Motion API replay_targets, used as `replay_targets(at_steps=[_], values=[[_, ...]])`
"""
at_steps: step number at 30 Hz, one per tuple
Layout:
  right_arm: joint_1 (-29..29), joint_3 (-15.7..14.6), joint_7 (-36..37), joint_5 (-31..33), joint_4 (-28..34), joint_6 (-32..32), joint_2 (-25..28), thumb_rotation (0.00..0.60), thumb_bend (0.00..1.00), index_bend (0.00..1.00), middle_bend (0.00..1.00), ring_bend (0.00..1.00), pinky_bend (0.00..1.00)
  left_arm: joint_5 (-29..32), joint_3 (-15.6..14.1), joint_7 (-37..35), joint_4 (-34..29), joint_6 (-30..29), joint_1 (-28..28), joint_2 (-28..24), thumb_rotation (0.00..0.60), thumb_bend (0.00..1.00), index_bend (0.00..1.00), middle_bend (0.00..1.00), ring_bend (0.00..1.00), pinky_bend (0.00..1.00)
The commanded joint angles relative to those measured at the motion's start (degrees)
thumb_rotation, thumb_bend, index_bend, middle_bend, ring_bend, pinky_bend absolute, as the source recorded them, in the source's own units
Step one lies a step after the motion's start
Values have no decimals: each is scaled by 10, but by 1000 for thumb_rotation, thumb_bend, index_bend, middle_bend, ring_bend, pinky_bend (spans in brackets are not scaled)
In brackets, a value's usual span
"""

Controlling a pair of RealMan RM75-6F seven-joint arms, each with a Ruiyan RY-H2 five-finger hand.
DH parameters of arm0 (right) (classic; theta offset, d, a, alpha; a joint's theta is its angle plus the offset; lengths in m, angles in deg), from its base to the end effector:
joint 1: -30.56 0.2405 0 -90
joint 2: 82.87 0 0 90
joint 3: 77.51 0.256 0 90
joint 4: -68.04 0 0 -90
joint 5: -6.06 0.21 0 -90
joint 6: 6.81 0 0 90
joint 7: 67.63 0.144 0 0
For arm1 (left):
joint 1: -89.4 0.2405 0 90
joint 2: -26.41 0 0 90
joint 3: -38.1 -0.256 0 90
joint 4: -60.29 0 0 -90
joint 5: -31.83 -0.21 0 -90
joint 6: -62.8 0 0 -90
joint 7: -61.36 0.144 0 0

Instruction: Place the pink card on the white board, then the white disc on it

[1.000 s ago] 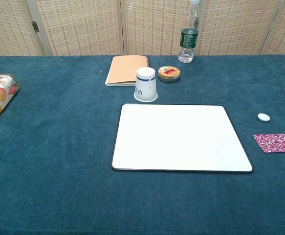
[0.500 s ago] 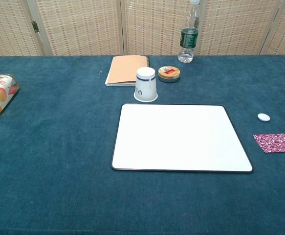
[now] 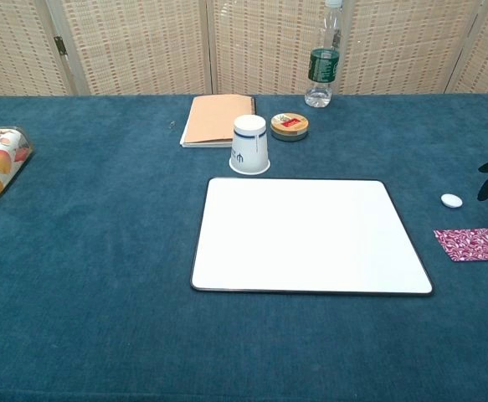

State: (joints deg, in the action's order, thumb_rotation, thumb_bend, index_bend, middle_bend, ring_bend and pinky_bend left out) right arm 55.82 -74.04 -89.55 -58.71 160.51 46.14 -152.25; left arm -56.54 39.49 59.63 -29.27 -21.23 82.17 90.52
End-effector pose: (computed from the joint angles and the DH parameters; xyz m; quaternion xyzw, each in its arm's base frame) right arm -0.2882 -0.2707 0.0703 0.7330 -0.4184 0.1994 0.4979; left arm -0.3109 0.1892 0.1556 -0.6248 -0.3730 -0.3892 0.5649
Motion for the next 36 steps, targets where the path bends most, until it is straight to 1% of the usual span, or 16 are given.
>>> replay_targets(at_steps=[1,5,15,21,28,31,36], values=[[6,-3,-11,6,-6,-1,-9,600,164,231,0,0,0,0,0,-4,1,1,0,-1,600,326,0,0,0,194],[13,-5,-26,22,-13,-4,-22,600,164,230,0,0,0,-1,0,-12,1,-1,0,-3,600,326,0,0,0,194],[17,-14,-60,37,-34,18,-60,600,164,231,0,0,0,-10,-4,-35,3,-6,2,-10,600,326,0,0,0,194],[16,-16,-63,39,-52,28,-81,600,164,230,0,0,0,-12,-5,-41,5,-6,2,-13,600,326,0,0,0,194],[21,-15,-56,41,-69,24,-96,600,163,230,0,0,0,-11,-5,-47,7,-6,2,-14,600,326,0,0,0,194],[24,-13,-55,40,-70,23,-97,600,163,241,0,0,0,-12,-6,-50,8,-5,1,-14,600,326,0,0,0,194],[27,-13,-56,41,-71,22,-99,600,165,290,0,0,0,-12,-6,-52,10,-4,1,-15,600,326,0,0,0,194]])
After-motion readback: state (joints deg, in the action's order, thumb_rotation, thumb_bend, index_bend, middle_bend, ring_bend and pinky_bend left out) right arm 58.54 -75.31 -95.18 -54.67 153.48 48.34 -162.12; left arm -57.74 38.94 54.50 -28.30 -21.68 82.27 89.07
